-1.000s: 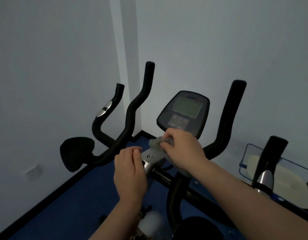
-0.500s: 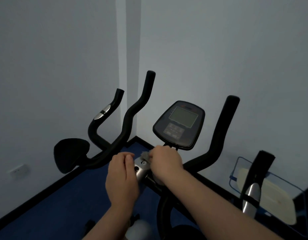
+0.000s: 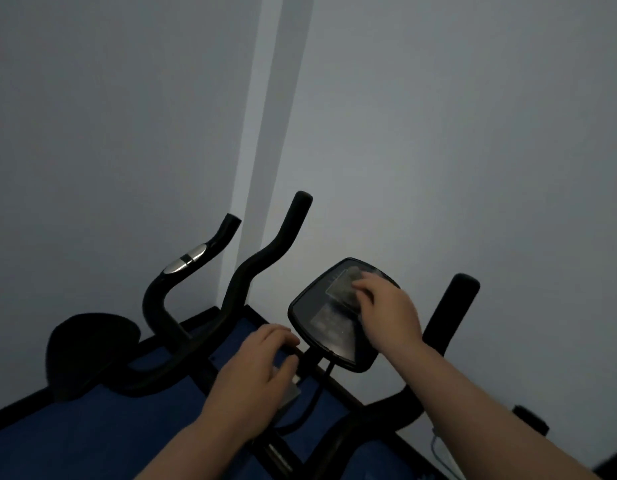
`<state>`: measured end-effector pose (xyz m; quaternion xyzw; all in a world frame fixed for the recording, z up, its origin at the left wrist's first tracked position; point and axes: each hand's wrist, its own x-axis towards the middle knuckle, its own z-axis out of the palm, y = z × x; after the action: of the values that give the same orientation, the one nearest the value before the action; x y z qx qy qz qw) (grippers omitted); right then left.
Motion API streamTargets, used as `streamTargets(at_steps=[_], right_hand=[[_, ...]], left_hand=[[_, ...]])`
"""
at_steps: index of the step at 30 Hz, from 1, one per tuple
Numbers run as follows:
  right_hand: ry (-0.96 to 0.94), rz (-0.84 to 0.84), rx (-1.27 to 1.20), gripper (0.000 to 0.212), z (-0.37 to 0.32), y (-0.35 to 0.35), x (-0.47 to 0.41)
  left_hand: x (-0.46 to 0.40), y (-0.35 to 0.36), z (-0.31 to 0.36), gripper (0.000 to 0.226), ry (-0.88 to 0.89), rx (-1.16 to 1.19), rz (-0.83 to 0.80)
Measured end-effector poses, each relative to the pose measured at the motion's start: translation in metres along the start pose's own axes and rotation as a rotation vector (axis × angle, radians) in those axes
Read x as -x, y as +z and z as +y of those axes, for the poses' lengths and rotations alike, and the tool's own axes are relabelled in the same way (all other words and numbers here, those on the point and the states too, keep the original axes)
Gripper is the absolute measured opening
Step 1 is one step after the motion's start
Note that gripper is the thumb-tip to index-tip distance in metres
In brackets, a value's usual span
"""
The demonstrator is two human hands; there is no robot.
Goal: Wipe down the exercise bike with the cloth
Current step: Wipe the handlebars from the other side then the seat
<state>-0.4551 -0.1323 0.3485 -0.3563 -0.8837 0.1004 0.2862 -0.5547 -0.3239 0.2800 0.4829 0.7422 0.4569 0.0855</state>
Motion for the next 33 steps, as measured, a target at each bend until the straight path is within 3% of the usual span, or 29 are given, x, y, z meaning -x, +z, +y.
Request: streamTargets(at_steps=[2,4,9,13,17,20,28,33], right_hand=[[-0.095,-0.171,0.033,0.031,0.006,0.021,-0.017],[-0.202,-0.357,0.214,0.041,0.013,0.040,-0.027],[-0.329,-0.400,0.478,0.055,0.010,0.059,-0.027],[-0.521,-0.699,0.495,0.061,0.003,0.050,0.009],[-0.573,-0.886,0.632,0.063,0.015,0.014,0.019],[-0.571,-0.909,0.684,0.064,0.011,0.012,0.016],[-0.493,-0.738,0.520,0.065,-0.015,0.061,0.011],[-0.509,-0.821,0.574,0.069,0.012,0.031,0.020]], left_hand=[[0.001,0.002,-0.003,0.009,-0.030,-0.020,0.027],[0.001,0.004,-0.005,0.013,-0.067,-0.044,0.065],[-0.002,0.010,-0.003,0.021,-0.080,-0.183,0.089],[0.003,0.010,-0.002,0.022,-0.081,-0.229,0.080],[0.005,0.010,0.000,0.023,-0.086,-0.250,0.074],[0.005,0.011,0.000,0.025,-0.079,-0.323,0.052],[0.006,0.012,0.000,0.027,-0.075,-0.378,0.042],[0.007,0.010,0.002,0.026,-0.064,-0.390,0.017]])
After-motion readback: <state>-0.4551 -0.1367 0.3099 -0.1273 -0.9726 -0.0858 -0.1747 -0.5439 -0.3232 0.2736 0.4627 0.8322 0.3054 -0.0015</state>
